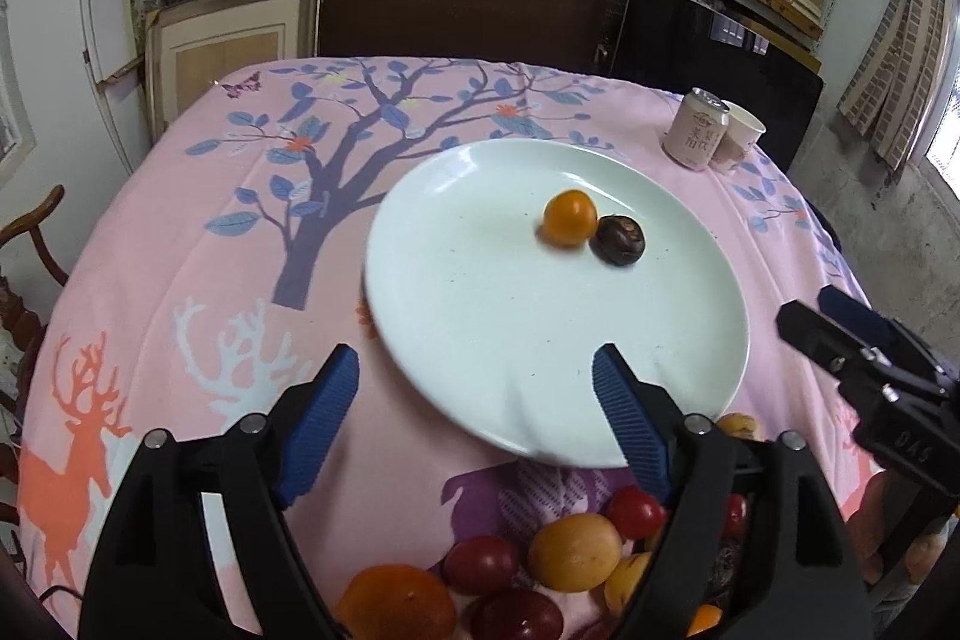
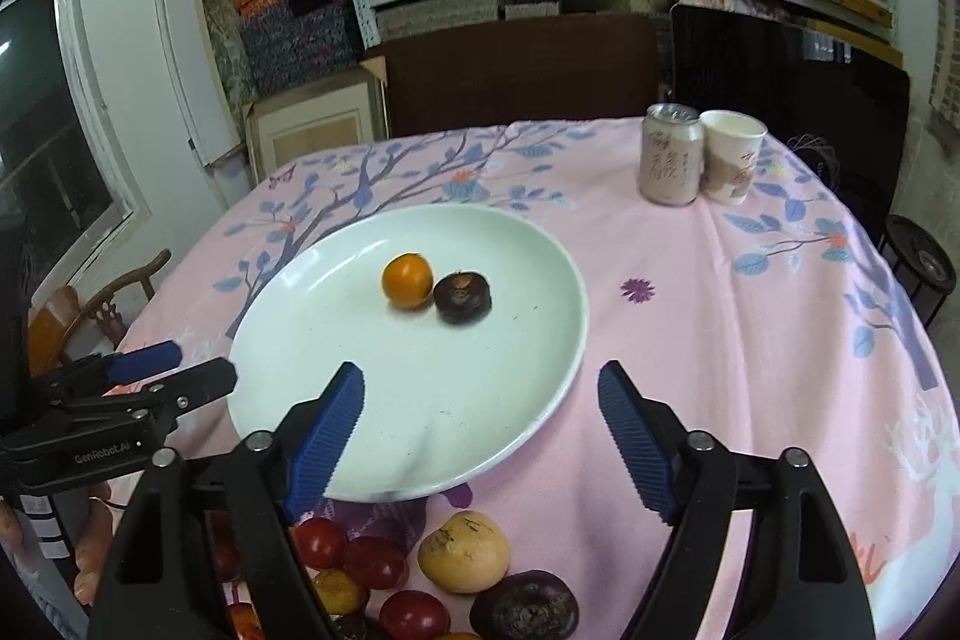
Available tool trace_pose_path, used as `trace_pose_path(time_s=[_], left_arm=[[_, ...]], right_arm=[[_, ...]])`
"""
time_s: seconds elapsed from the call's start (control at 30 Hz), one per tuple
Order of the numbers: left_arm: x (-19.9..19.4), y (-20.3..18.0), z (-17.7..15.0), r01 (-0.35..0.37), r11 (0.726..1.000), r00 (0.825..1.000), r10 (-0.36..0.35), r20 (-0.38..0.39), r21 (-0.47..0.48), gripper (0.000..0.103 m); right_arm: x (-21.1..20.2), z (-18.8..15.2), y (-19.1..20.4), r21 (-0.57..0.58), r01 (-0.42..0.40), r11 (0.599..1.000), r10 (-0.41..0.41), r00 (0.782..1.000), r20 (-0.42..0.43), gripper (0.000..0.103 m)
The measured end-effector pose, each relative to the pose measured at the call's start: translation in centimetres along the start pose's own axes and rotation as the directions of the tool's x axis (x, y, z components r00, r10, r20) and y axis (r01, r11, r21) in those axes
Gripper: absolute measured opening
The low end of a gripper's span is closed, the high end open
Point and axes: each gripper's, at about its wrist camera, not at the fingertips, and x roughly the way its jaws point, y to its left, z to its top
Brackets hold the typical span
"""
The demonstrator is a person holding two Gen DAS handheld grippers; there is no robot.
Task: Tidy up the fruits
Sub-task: 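Carry both fruits over the white plate and open both tools, then move both open tools back toward the fruit cluster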
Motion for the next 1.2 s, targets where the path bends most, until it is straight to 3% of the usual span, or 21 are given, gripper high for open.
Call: trace_pose_path(time_s=[0.13, 0.27, 0.33, 0.53, 0.87, 1.2], left_arm=[[-2.9, 0.4, -1.5, -0.037, 0.999, 0.998, 0.036, 0.051, 0.013, 0.082], [-6.2, 2.5, -5.6, -0.059, 0.996, 0.994, 0.064, 0.089, -0.06, 0.089], [-7.5, 3.7, -8.2, -0.031, 0.994, 0.995, 0.04, 0.091, -0.105, 0.089], [-9.1, 4.8, -14.7, -0.019, 0.989, 0.998, 0.028, 0.057, -0.147, 0.089], [-8.1, 1.7, -15.4, -0.062, 0.998, 0.998, 0.061, 0.03, 0.007, 0.089], [-6.4, 3.1, -15.1, -0.033, 0.998, 0.998, 0.03, -0.05, -0.053, 0.089]], right_arm=[[-2.5, -0.5, 0.1, 0.008, -0.001, 1.0, 0.001, 0.999, 0.042, 0.082], [-6.2, -3.8, -0.3, -0.007, 0.08, 0.997, -0.078, 0.989, 0.127, 0.099], [-7.9, -6.0, -1.3, 0.019, 0.108, 0.994, -0.11, 0.982, 0.152, 0.1], [-10.2, -9.2, -4.7, 0.156, 0.004, 0.988, -0.027, 0.989, 0.143, 0.1], [-9.0, -9.5, -5.8, 0.233, -0.03, 0.972, 0.006, 0.994, 0.105, 0.1], [-8.4, -9.8, -6.1, 0.272, -0.059, 0.961, 0.039, 0.996, 0.08, 0.1]])
